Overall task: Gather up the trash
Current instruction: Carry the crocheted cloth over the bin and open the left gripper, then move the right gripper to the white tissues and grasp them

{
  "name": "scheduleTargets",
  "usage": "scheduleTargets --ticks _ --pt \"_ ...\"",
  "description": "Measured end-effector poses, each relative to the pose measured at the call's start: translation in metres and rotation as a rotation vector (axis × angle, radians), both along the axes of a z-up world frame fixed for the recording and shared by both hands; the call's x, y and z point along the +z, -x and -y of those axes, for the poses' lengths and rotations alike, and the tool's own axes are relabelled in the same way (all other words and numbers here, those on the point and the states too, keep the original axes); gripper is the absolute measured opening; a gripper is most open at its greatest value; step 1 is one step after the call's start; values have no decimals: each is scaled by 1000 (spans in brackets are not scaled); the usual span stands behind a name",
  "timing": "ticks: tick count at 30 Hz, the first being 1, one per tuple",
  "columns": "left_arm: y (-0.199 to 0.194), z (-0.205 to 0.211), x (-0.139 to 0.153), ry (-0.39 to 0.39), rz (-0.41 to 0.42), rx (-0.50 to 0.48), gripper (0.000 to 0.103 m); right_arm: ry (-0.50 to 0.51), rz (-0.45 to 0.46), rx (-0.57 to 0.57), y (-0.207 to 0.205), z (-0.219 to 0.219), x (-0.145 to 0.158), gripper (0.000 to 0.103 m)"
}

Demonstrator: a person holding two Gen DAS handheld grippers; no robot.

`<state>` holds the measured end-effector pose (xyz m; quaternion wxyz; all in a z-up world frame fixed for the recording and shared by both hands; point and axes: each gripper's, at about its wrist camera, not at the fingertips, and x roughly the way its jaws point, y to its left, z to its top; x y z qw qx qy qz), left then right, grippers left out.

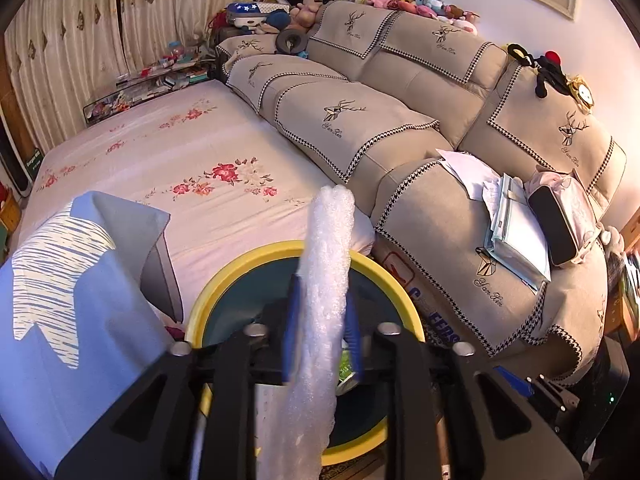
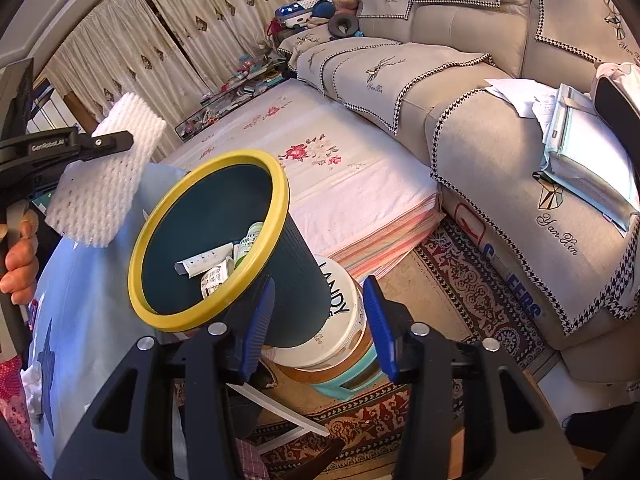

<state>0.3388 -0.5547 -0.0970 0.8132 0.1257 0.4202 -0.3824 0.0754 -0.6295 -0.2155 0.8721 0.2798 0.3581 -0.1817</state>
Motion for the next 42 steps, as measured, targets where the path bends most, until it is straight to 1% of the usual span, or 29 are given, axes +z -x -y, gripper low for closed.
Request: scheduleTargets --ticks 1,2,3,4,5,8,9,10,12,15,19,23,25,29,33,35,36,38,41,42 --pt "0 1 -1 3 4 10 49 -2 -1 -1 -1 -1 0 47" --pt "0 1 -2 6 7 21 59 -4 -1 -1 -1 -1 0 48" --pt "0 0 -2 10 9 31 65 -5 -1 -1 -1 -1 1 48" --pt "1 -3 0 17 12 38 76 -5 -2 0 -1 -2 1 48" --pt "2 -7 2 23 16 45 82 -7 -2 0 -1 -2 1 48" --pt "9 -25 15 36 27 61 82 -8 1 7 -1 -6 2 49" --pt "15 -37 23 55 34 65 82 -9 2 9 0 -7 3 50" --pt "21 -49 31 72 46 76 85 -9 4 13 0 -10 4 50" --pt "36 -78 51 110 88 116 95 -11 6 20 -1 -15 5 51" --pt "63 -128 79 172 168 188 97 -14 5 40 -3 -25 6 52" --pt "98 -206 110 207 291 300 98 -4 4 90 -9 -44 11 52" --pt "131 -289 125 204 383 445 98 20 19 156 -17 -72 24 52" --pt "145 -327 128 196 407 511 98 31 31 193 -23 -88 30 52" --pt "173 -402 127 144 454 658 98 52 52 291 -39 -131 45 53" --pt "199 -470 122 83 501 826 98 74 69 436 -59 -190 60 53" --pt "209 -495 118 71 509 889 98 80 73 510 -69 -219 65 53" --pt "214 -509 116 71 507 917 98 81 78 565 -75 -241 69 53" --pt "218 -529 113 81 493 954 98 67 98 667 -84 -277 75 53" --pt "222 -554 107 88 480 982 98 59 122 832 -93 -338 84 53" --pt "223 -560 105 89 477 987 98 53 126 874 -95 -352 85 53"
